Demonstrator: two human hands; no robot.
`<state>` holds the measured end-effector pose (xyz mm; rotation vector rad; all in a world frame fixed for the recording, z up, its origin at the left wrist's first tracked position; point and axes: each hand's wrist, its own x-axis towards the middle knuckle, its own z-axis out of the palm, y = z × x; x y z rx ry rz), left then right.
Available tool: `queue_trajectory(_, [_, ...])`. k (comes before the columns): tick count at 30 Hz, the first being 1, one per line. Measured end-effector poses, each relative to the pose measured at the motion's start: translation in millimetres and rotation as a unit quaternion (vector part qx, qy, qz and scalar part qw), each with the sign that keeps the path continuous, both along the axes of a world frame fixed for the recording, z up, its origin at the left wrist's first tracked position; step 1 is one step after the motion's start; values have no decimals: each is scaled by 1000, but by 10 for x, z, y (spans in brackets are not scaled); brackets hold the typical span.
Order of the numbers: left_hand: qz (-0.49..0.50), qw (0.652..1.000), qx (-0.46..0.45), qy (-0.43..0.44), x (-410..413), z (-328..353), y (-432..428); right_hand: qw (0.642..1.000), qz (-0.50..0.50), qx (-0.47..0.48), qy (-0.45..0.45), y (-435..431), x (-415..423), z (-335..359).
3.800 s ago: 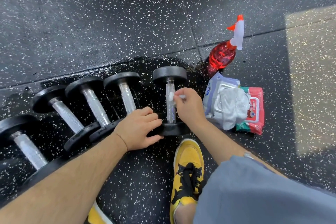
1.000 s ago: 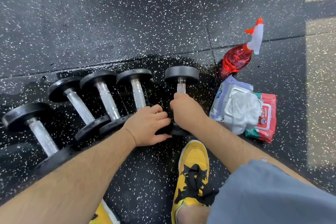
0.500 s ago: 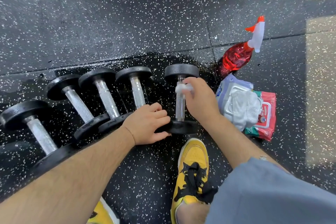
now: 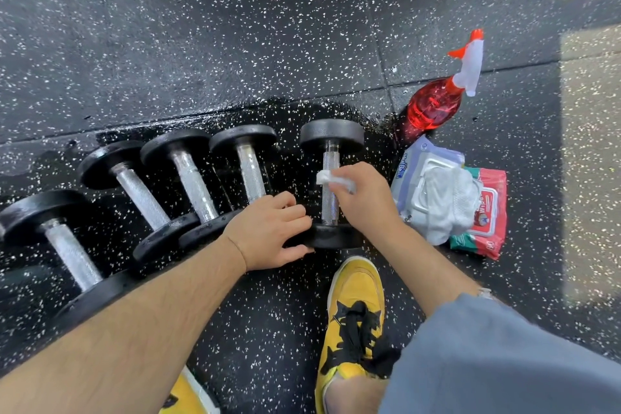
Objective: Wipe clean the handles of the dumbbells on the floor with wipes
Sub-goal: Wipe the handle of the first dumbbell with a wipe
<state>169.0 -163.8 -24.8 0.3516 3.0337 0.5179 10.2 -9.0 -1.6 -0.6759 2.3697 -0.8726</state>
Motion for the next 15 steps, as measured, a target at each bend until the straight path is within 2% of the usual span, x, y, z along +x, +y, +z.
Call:
queue_trajectory(6, [-1,1000,-1,-7,22,-15,5,1000,3,7,-8,68,108,30])
queue_trajectory(11, [-3,1000,7,-12,8,7,12,994,-98,3,-54,-73,-58,37])
queue_trajectory(15, [-1,1000,6,-12,13,-7,3,994,-71,6,-86,87,93,79])
